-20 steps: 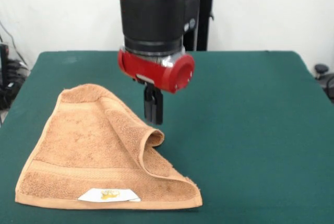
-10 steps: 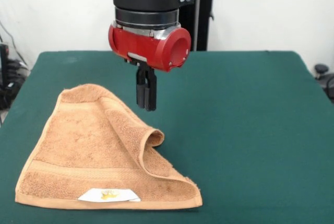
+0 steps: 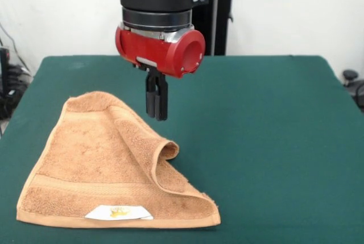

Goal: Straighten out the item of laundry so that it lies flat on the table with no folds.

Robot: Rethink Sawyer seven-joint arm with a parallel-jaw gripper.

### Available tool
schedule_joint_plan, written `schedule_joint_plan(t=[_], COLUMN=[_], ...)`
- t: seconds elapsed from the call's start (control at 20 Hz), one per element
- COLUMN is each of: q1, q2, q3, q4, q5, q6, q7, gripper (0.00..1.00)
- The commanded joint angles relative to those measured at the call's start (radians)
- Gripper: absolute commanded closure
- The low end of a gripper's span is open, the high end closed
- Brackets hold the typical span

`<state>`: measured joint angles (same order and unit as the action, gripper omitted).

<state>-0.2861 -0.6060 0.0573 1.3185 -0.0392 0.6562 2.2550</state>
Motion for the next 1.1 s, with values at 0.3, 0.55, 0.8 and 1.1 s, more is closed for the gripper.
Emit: schedule_joint_plan(t=[0.3, 0.55, 0.8, 1.1], q1=[0.021, 0.028, 0.026, 0.029], q2=[0.107, 0.128, 0.152, 0.176], q3=[0.021, 0.017, 0.025, 0.026], q4=[0.137, 0.129, 0.124, 0.119], q5=[-0.012, -0.013, -0.006, -0.005], q6=[-0.027, -0.049, -0.057, -0.1], q7=[0.091, 0.107, 0.107, 0.117], gripper=[1.0, 1.0, 1.0, 1.0])
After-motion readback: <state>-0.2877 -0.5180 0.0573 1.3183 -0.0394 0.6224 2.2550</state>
